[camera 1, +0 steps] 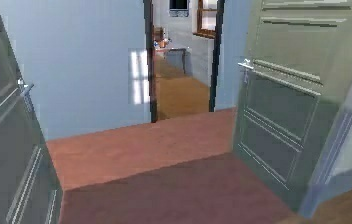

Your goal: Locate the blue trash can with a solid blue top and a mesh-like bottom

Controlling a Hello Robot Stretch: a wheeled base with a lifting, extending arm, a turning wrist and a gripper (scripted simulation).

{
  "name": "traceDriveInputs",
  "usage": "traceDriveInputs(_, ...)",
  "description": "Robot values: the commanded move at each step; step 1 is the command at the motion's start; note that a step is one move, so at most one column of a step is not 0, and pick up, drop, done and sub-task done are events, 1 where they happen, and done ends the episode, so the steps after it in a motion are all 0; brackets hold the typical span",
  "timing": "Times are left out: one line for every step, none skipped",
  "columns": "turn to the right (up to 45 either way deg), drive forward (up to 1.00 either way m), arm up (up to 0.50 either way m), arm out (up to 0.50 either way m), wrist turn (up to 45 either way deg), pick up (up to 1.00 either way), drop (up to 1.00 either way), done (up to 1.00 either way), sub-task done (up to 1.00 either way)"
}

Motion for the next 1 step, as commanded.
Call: traceDriveInputs(0.0, 1.0, 0.0, 0.0, 0.0, 0.0, 0.0, 0.0, 0.0)
